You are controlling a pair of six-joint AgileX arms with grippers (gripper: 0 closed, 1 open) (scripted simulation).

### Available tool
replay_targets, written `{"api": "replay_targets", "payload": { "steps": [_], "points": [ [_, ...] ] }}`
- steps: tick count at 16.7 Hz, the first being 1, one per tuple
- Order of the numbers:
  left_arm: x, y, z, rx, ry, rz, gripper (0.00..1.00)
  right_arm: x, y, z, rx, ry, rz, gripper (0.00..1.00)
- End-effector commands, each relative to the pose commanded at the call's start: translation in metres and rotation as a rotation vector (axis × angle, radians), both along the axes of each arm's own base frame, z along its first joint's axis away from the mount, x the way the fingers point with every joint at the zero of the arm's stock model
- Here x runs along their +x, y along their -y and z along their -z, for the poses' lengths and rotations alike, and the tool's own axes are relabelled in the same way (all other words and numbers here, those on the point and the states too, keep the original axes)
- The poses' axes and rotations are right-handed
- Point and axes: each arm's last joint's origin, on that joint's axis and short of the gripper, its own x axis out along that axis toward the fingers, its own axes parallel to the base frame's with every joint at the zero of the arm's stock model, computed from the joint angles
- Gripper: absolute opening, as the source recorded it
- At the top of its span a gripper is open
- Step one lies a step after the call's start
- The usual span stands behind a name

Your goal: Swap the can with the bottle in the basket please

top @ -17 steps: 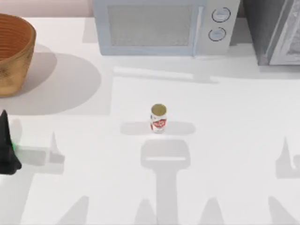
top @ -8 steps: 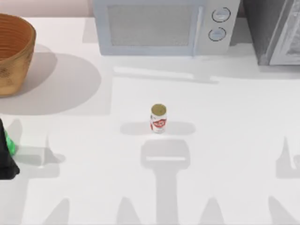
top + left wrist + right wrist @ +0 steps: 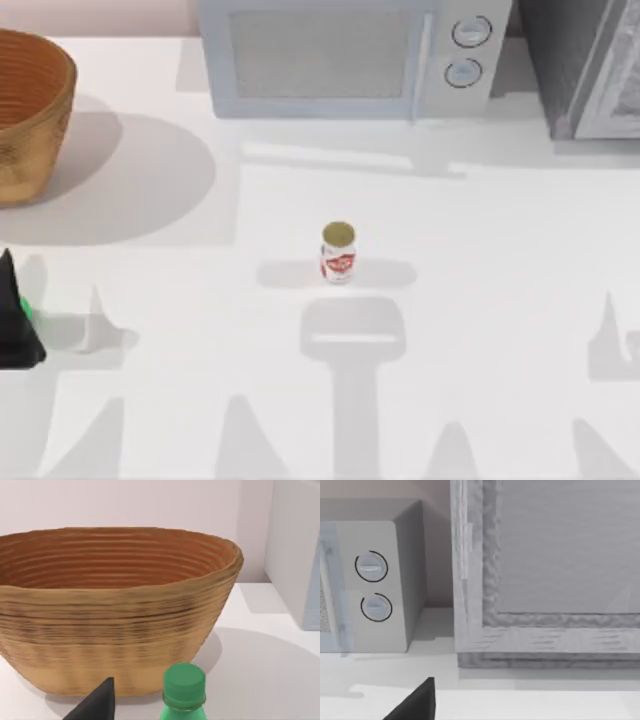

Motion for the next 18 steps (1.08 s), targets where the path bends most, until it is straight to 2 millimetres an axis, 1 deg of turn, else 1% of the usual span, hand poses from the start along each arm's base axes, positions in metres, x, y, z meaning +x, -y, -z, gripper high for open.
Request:
{"api": "replay_targets", "payload": {
  "steps": [4, 9, 14, 18],
  "points": [
    [0.015, -0.006, 0.011, 0.009, -0.054, 0.017, 1.00, 0.000, 0.000, 0.000, 0.000, 0.000, 0.000, 1.00],
    [0.029, -0.014, 0.033, 0.010, -0.133, 0.033, 1.00, 0.000, 0.000, 0.000, 0.000, 0.000, 0.000, 1.00],
    [0.031, -0.022, 0.053, -0.002, -0.205, 0.028, 1.00, 0.000, 0.000, 0.000, 0.000, 0.000, 0.000, 1.00],
    [0.029, -0.025, 0.061, -0.010, -0.234, 0.021, 1.00, 0.000, 0.000, 0.000, 0.000, 0.000, 0.000, 1.00]
  ]
}}
